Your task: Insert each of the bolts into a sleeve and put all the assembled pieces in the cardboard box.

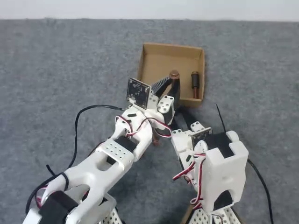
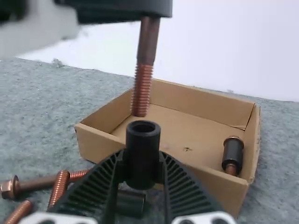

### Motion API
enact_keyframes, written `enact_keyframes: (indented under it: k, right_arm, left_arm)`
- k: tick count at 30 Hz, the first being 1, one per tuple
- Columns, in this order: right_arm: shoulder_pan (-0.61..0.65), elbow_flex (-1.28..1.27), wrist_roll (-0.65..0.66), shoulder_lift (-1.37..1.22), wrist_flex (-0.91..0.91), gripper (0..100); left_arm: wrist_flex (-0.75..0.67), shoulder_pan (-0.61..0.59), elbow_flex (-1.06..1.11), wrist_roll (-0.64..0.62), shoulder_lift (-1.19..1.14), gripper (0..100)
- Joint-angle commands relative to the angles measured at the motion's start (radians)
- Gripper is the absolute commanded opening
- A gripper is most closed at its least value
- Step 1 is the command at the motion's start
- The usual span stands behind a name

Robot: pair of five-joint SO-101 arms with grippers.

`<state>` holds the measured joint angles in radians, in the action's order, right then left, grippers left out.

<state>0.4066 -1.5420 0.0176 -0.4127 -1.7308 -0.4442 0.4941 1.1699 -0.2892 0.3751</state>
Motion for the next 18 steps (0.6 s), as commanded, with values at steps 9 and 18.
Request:
enact_keyframes:
  k: [9, 18]
  right_arm:
    - [0.002, -0.006, -0.003, 0.013, -0.030, 0.6]
    - [-0.002, -0.006, -0.003, 0.015, -0.030, 0.6]
  left_arm:
    - [-0.035, 0.015, 0.002, 0.012, 0.009, 1]
    - [-0.041, 0.015, 0.002, 0.012, 0.008, 1]
